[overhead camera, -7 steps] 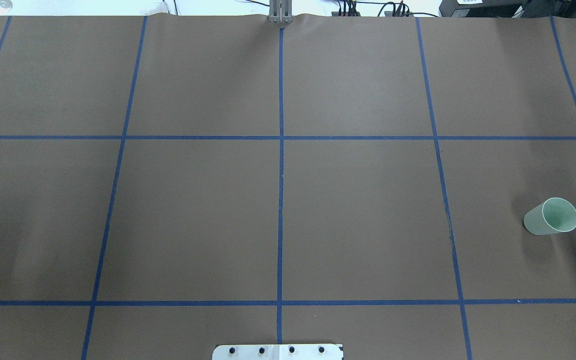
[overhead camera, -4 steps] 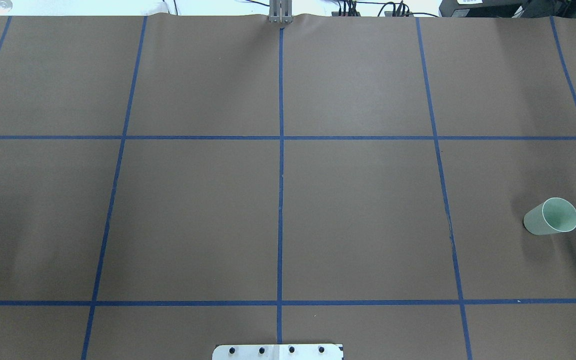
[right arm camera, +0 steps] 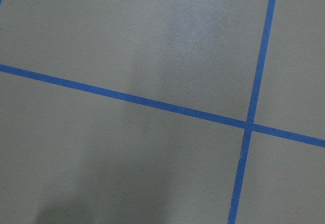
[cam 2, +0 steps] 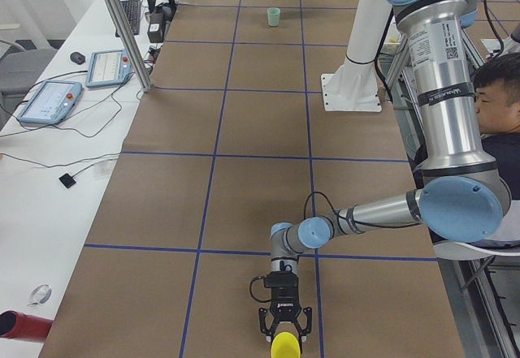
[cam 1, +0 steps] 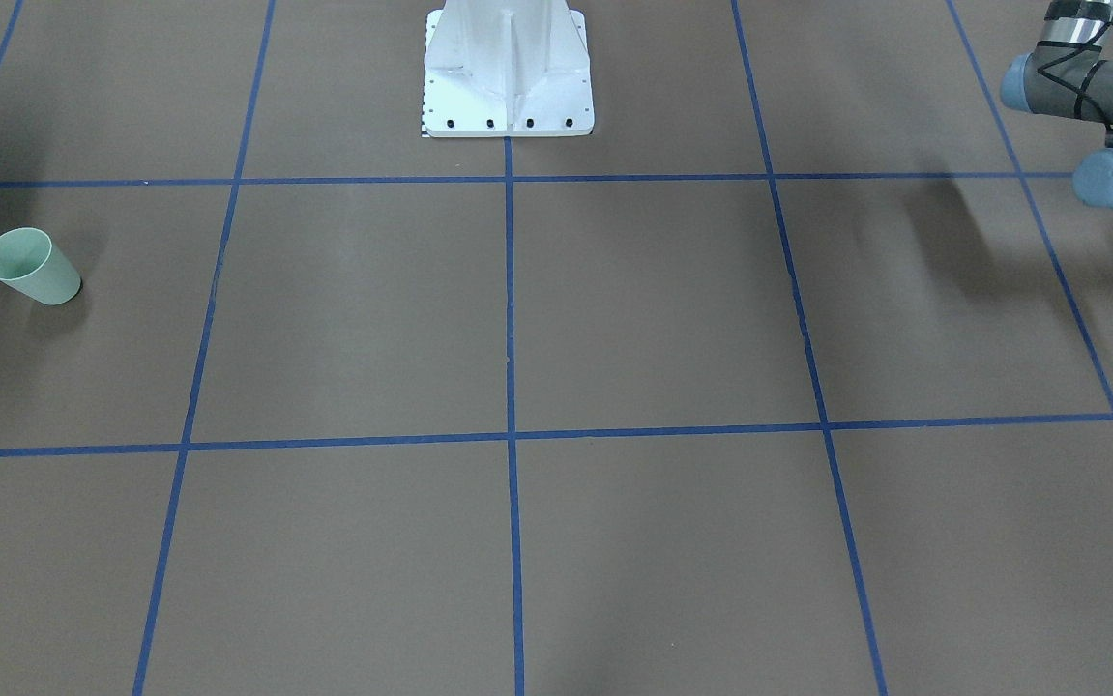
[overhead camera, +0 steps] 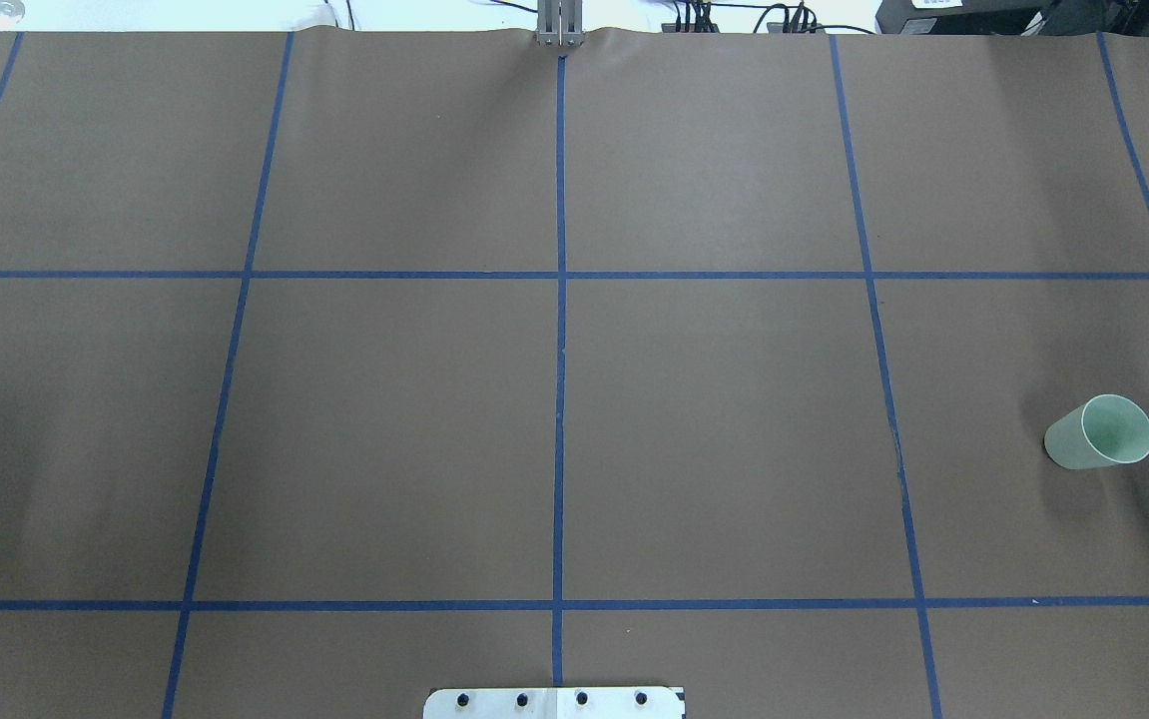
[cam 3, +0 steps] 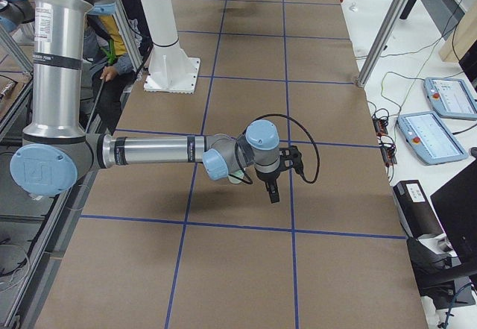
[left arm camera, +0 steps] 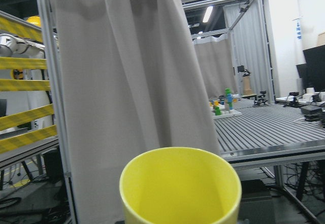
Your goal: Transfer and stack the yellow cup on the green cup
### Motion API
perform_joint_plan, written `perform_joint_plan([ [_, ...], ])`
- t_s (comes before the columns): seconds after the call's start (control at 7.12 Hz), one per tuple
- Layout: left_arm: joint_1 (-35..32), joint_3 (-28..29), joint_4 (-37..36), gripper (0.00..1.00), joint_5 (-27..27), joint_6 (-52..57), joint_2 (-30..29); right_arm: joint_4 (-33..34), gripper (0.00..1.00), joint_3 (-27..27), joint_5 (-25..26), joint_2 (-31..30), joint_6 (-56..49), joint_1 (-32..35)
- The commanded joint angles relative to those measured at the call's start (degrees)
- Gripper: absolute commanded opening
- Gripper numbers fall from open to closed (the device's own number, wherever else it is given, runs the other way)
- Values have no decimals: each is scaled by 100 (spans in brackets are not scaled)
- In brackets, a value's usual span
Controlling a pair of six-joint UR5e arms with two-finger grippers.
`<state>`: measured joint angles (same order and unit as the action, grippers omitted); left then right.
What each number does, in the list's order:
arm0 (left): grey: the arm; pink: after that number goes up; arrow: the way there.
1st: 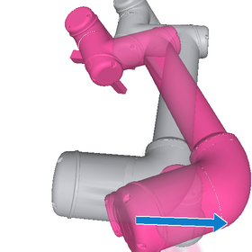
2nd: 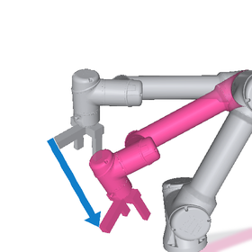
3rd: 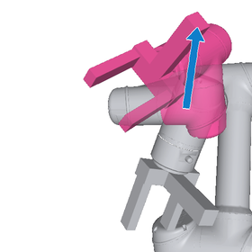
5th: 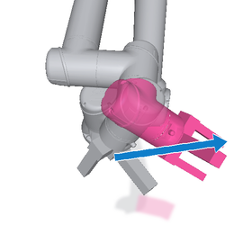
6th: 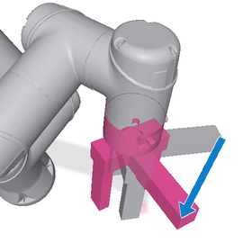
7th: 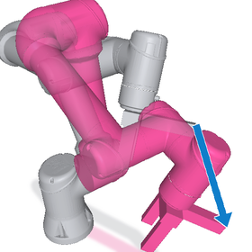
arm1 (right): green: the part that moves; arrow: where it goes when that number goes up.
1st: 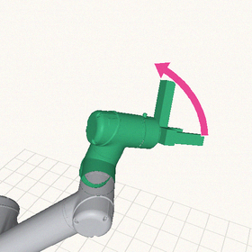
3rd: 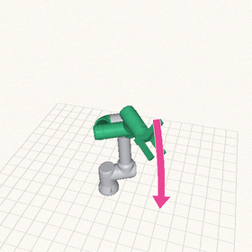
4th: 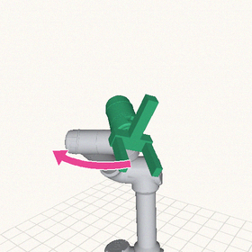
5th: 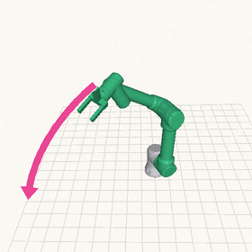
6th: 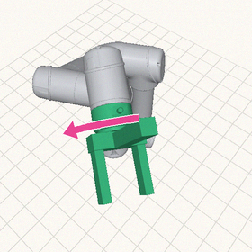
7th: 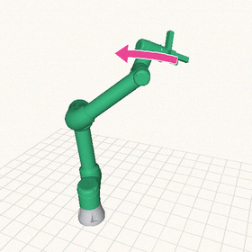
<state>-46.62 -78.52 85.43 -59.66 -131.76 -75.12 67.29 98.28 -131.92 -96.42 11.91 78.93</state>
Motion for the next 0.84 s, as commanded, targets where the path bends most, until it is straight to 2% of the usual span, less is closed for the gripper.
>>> perform_joint_plan([
  [0.0,-23,178,1338,32,787,927,120,4,100,-2,-27,0,4,0],
  [0.14,-23,362,2224,31,790,1481,199,4,100,-2,-27,0,13,0],
  [0.56,-49,1039,5860,31,957,4071,270,13,100,-10,-27,0,22,0],
  [0.7,-67,1041,6620,31,948,4688,261,13,100,-10,-35,0,22,0],
])
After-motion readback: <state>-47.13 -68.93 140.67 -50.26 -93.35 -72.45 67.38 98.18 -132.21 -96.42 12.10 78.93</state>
